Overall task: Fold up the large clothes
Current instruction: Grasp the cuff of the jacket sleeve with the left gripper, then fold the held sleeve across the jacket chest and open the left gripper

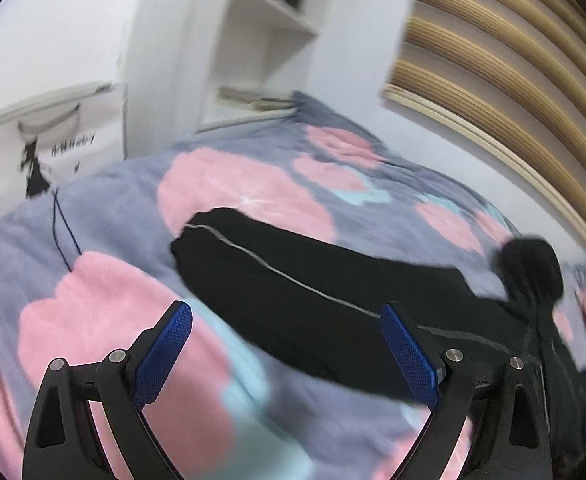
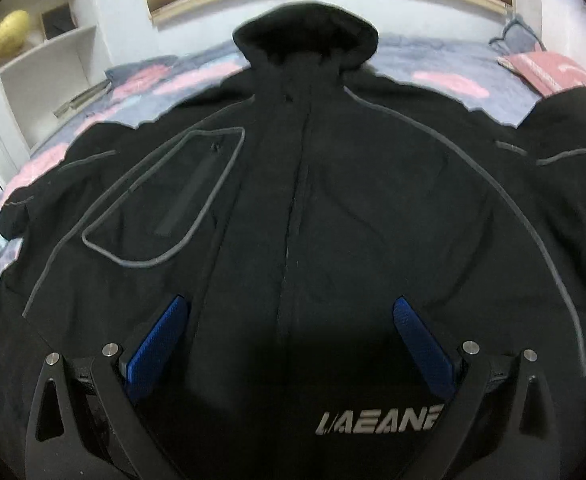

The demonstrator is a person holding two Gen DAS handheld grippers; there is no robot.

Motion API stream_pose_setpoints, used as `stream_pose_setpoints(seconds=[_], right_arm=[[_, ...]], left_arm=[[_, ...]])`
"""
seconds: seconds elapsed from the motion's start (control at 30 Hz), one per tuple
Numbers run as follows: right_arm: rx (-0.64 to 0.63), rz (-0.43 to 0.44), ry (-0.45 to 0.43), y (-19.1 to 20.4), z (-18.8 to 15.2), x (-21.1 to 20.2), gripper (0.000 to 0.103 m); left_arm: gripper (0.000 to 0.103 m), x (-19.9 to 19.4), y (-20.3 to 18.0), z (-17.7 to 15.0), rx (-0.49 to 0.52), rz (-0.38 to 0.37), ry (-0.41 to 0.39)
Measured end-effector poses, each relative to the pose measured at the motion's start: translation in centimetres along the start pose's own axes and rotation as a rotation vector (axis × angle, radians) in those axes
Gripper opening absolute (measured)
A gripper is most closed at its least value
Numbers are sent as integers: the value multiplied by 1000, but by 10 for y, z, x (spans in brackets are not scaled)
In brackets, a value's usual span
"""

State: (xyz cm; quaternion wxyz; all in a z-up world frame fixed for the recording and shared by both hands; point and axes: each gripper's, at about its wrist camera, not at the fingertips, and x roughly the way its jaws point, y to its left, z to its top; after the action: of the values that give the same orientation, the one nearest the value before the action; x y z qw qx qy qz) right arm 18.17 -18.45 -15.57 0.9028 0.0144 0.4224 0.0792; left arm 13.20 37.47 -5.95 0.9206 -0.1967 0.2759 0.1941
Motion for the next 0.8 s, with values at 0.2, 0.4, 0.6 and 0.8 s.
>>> stream_pose_setpoints(seconds=[0.2, 0.4, 0.6, 0.8], right_arm=[[0, 8, -8, -1, 0, 4, 103], [2, 16, 0, -1, 3, 3, 103], [-7, 18, 6, 0, 4, 4, 103], [-8, 19, 6, 0, 3, 4, 103]], left_arm=[[95, 76, 57, 17, -197, 33, 44], [95, 120, 69, 13, -238, 46, 97], [22, 132, 68, 9, -227, -11, 98], [19, 77, 20, 18, -52, -19, -42]])
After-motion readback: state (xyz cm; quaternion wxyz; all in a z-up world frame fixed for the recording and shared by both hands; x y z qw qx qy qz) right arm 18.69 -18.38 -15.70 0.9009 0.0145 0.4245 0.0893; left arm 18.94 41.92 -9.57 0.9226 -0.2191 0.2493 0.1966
